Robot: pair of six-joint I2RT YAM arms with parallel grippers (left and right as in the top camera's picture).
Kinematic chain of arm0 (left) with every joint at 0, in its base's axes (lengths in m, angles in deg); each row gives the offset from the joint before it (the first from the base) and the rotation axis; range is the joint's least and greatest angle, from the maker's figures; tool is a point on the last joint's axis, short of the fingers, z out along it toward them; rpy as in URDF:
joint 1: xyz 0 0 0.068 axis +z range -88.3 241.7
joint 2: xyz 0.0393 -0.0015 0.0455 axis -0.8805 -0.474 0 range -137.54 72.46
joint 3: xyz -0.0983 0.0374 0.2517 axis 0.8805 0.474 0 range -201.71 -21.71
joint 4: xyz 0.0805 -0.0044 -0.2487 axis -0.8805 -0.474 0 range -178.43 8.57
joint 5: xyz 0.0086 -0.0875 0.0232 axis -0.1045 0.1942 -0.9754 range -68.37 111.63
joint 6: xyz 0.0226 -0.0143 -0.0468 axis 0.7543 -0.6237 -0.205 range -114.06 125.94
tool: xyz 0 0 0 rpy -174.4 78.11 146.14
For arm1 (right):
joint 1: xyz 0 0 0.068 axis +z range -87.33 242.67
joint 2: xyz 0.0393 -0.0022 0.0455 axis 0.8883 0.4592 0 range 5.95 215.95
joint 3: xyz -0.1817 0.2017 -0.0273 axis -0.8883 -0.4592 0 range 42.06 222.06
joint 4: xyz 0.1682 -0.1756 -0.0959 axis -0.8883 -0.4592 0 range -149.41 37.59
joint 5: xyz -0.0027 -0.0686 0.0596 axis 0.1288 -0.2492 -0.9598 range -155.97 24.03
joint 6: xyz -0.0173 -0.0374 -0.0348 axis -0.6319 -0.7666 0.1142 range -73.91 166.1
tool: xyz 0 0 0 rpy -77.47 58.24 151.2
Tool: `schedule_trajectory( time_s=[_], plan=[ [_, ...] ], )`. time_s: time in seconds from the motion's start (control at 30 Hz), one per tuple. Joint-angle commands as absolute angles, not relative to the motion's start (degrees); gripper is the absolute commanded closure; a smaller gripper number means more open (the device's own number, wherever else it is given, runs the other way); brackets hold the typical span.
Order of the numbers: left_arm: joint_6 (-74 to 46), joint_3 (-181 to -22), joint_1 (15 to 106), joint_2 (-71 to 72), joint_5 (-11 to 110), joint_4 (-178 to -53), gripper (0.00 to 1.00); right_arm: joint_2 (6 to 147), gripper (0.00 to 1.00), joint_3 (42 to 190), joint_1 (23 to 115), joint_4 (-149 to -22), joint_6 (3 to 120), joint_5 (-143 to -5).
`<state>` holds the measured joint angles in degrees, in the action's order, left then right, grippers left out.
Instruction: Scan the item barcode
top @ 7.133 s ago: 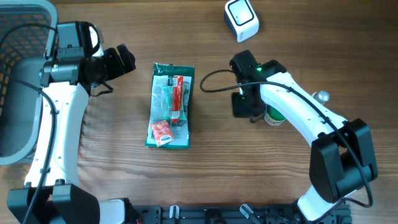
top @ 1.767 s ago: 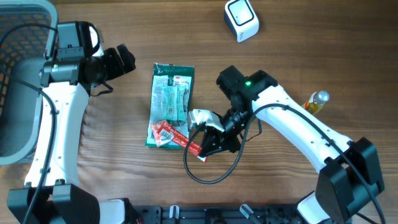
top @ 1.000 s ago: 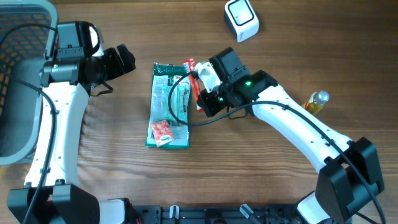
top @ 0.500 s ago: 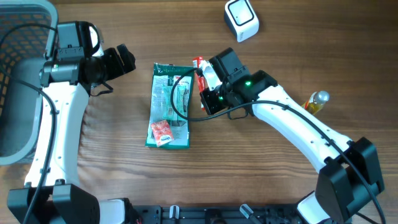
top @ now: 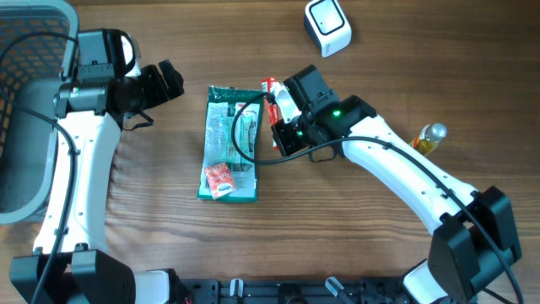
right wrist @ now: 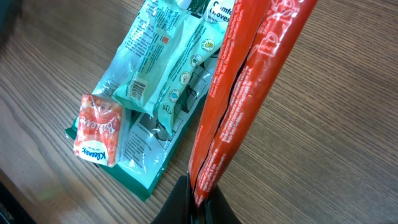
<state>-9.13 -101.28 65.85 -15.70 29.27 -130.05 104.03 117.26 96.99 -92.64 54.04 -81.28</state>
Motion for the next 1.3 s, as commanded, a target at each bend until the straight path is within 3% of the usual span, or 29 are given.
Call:
schedule_trajectory(
  time_s=[0.0,0.8,0.87,0.97,1.03,1.27],
  plan=[
    [-8.0,-102.0,66.1,-15.5,29.9,-129.9,0.0,104.1,0.96,117.5,97.0,-92.7,55.0,-80.5],
    [-8.0,-102.0,66.1,-15.5,29.9,-129.9,0.0,104.1,0.96,117.5,97.0,-92.7,53.6,-80.5],
    [-8.0,-102.0,66.1,-15.5,29.9,-129.9,0.0,104.1,0.89,117.5,96.9,-92.4,53.5,-80.1],
    [-8.0,-102.0,66.1,-15.5,29.9,-129.9,0.0,104.1,0.9,117.8,96.0,-91.7,53.4,-77.0],
    [-8.0,-102.0,66.1,-15.5,29.9,-129.9,0.0,104.1,0.96,120.4,94.1,-93.2,52.1,-76.7],
    [-8.0,-102.0,66.1,-15.5,29.9,-129.9,0.0,104.1,0.96,143.7,86.7,-109.8,43.9,-74.2]
  ],
)
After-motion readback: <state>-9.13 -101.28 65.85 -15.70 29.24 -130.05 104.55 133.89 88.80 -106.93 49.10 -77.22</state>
